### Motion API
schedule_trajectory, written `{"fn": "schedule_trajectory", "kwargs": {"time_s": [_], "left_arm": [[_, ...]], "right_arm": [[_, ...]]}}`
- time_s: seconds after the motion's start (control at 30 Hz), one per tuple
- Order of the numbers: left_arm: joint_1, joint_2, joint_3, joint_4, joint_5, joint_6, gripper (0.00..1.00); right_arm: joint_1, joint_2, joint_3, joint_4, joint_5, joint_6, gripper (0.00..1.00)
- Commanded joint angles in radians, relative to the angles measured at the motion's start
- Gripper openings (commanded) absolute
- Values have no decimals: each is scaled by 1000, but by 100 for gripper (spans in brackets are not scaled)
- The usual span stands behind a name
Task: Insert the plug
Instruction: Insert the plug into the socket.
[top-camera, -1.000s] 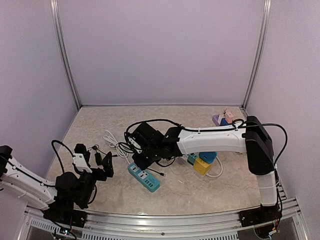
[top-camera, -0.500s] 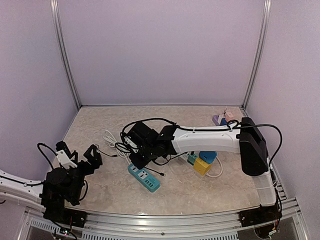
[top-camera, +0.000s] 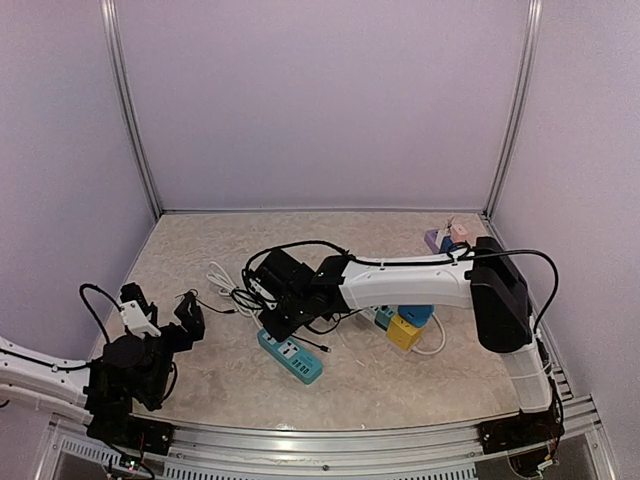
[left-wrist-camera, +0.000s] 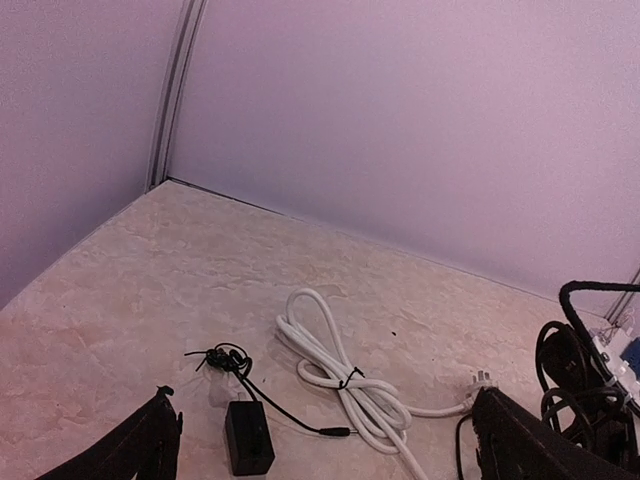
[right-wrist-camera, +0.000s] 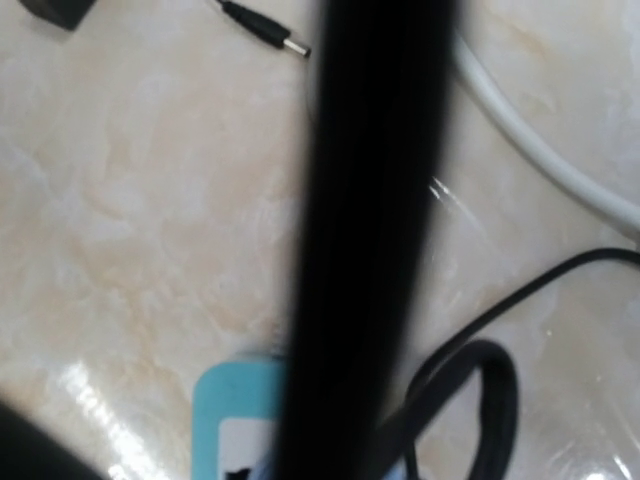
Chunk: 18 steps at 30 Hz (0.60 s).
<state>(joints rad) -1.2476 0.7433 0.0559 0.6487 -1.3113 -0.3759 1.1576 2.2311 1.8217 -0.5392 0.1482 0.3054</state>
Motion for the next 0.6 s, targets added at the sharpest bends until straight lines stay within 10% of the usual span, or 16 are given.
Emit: {"fn": "schedule_trajectory", "kwargs": {"time_s": [0.0, 0.57], "left_arm": [[26, 27, -96, -5, 33, 14, 99], [367, 93, 36, -176, 445, -68, 99]], "right_arm": [[1, 105, -81, -5, -10, 38, 0], [-13, 242, -92, -235, 55, 137, 0]]}}
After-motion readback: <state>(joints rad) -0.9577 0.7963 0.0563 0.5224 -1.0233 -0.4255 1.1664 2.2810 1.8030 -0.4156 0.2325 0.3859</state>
